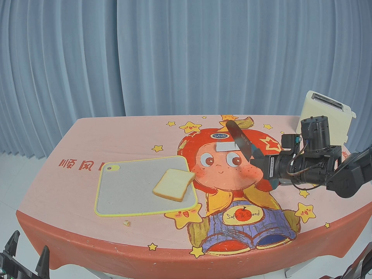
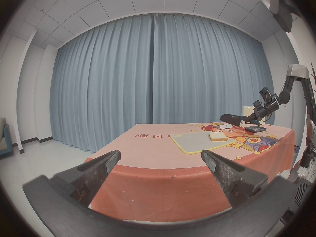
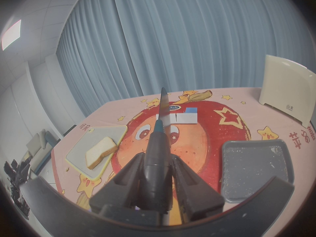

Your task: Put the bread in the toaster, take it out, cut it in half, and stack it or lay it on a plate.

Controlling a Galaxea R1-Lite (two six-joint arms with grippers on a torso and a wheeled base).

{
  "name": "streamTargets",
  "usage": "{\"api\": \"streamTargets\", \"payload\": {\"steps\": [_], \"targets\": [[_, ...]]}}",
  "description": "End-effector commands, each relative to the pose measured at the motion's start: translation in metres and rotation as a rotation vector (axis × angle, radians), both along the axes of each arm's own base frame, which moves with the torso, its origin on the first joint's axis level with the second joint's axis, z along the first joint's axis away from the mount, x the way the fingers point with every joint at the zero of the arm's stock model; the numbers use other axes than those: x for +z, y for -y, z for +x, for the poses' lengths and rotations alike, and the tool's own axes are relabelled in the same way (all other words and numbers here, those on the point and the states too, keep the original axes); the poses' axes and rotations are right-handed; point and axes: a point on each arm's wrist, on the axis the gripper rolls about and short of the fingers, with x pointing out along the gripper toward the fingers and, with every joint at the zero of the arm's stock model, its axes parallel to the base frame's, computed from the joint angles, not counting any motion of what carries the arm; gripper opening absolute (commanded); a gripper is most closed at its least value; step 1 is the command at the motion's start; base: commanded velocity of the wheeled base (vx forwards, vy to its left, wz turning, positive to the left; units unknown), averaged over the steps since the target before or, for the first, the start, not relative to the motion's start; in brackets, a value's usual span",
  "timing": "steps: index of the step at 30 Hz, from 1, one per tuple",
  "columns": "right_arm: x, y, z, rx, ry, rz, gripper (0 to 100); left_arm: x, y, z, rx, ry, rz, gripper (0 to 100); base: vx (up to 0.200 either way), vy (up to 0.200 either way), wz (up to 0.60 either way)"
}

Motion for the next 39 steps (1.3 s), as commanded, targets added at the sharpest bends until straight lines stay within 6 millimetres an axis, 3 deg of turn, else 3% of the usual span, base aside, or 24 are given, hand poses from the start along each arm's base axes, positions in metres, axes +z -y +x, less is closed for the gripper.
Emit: {"api": "streamTargets", "payload": {"steps": [1, 18, 29, 39], "targets": [[0.015, 0.002, -0.011, 0.010, 0.042, 0.020, 0, -0.005, 0.000, 0.001, 0.000, -0.017, 0.000, 100, 0.000, 0.000, 0.00], [0.043, 0.005, -0.055, 0.084, 0.124, 0.065, 0, -0.005, 0.000, 0.001, 0.000, -0.017, 0.000, 100, 0.000, 0.000, 0.00], [0.035, -0.009, -0.078, 0.192, 0.106, 0.038, 0, -0.005, 0.000, 0.001, 0.000, -0.019, 0.000, 100, 0.000, 0.000, 0.00], [0.045, -0.006, -0.084, 0.209, 0.148, 0.048, 0, -0.004, 0.000, 0.001, 0.000, -0.016, 0.000, 100, 0.000, 0.000, 0.00]]}}
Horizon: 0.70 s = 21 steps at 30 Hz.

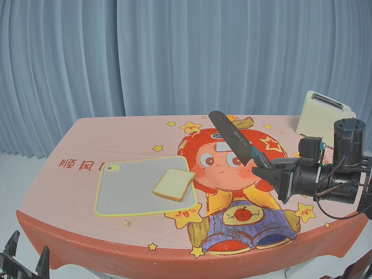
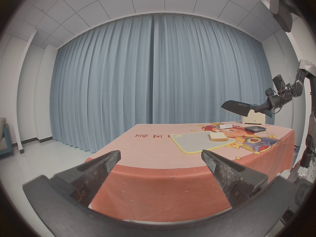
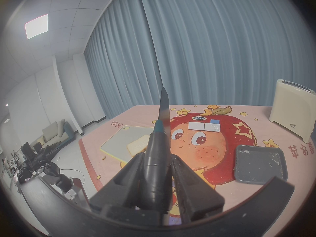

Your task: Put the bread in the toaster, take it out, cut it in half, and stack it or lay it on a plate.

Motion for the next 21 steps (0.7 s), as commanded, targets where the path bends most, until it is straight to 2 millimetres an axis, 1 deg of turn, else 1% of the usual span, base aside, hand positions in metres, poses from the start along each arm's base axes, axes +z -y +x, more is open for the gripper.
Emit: {"api": "streamTargets", "payload": {"steps": [1, 5, 9, 13, 15, 16, 17, 18, 21], "targets": [[0.006, 0.001, -0.006, 0.012, 0.021, 0.016, 0, -0.005, 0.000, 0.001, 0.001, -0.019, 0.000, 100, 0.000, 0.000, 0.00], [0.005, 0.000, -0.011, 0.025, 0.019, 0.011, 0, -0.005, 0.000, 0.001, 0.001, -0.017, 0.000, 100, 0.000, 0.000, 0.00], [0.011, -0.008, -0.020, 0.077, 0.037, 0.026, 0, -0.005, 0.000, 0.001, 0.001, -0.019, 0.000, 100, 0.000, 0.000, 0.00], [0.021, -0.012, -0.017, 0.087, 0.074, 0.038, 0, -0.005, 0.000, 0.001, 0.001, -0.019, 0.000, 100, 0.000, 0.000, 0.00], [0.021, -0.012, -0.017, 0.087, 0.074, 0.038, 0, -0.005, 0.000, 0.001, 0.001, -0.019, 0.000, 100, 0.000, 0.000, 0.00], [0.035, -0.015, -0.010, 0.103, 0.121, 0.062, 0, -0.005, 0.000, 0.001, 0.001, -0.017, 0.000, 100, 0.000, 0.000, 0.00], [0.040, -0.017, -0.008, 0.110, 0.129, 0.069, 0, -0.005, 0.000, 0.001, 0.001, -0.019, 0.000, 100, 0.000, 0.000, 0.00], [0.050, -0.021, -0.003, 0.127, 0.153, 0.090, 0, -0.005, 0.000, 0.001, 0.001, -0.017, 0.000, 100, 0.000, 0.000, 0.00], [0.055, -0.032, 0.010, 0.140, 0.166, 0.103, 0, -0.005, 0.000, 0.001, 0.001, -0.019, 0.000, 100, 0.000, 0.000, 0.00]]}}
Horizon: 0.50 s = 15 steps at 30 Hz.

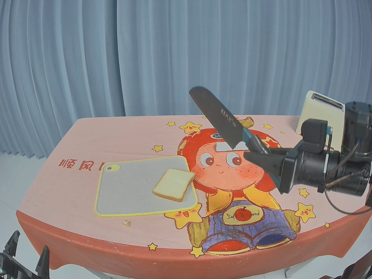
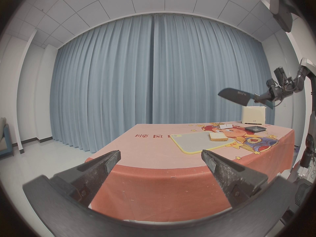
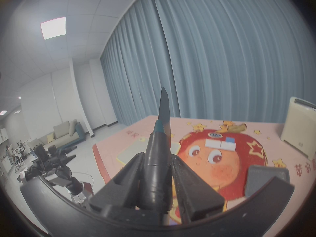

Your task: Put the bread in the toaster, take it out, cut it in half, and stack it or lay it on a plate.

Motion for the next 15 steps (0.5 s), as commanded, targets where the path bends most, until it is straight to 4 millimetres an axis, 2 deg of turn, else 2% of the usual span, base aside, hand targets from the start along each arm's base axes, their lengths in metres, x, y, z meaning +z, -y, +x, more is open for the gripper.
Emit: {"api": "streamTargets", "payload": {"steps": [1, 3, 7, 15], "targets": [[0.023, -0.019, 0.024, 0.032, 0.062, 0.048, 0, -0.005, 0.000, 0.001, 0.000, -0.017, 0.000, 100, 0.000, 0.000, 0.00], [0.020, -0.019, 0.024, 0.032, 0.057, 0.044, 0, -0.005, 0.000, 0.001, 0.000, -0.017, 0.002, 100, 0.000, 0.000, 0.00], [0.001, -0.017, 0.023, 0.052, 0.006, 0.004, 0, -0.005, 0.000, 0.001, 0.000, -0.017, -0.001, 100, 0.000, 0.000, 0.00], [0.002, -0.015, 0.025, 0.047, 0.027, 0.011, 0, -0.005, 0.000, 0.001, 0.003, -0.016, 0.003, 100, 0.000, 0.000, 0.00]]}}
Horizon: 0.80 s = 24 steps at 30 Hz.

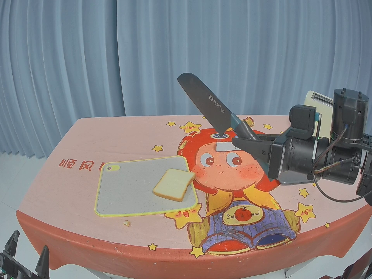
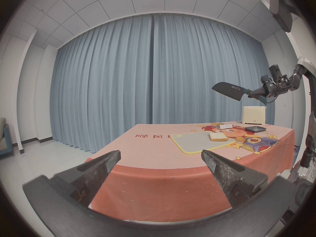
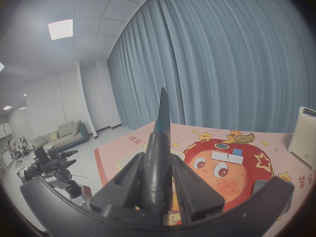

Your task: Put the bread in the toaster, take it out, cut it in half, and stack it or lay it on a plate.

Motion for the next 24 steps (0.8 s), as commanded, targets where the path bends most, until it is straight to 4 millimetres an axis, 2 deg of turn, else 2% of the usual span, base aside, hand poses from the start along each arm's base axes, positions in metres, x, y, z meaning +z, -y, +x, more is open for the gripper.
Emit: {"api": "streamTargets", "payload": {"steps": [1, 24], "targets": [[-0.006, -0.001, 0.003, -0.001, -0.017, -0.012, 0, -0.005, 0.000, 0.001, 0.003, -0.017, 0.003, 100, 0.000, 0.000, 0.00], [-0.016, -0.004, 0.004, 0.006, -0.038, -0.038, 0, -0.004, 0.000, 0.001, 0.000, -0.006, -0.004, 100, 0.000, 0.000, 0.00]]}}
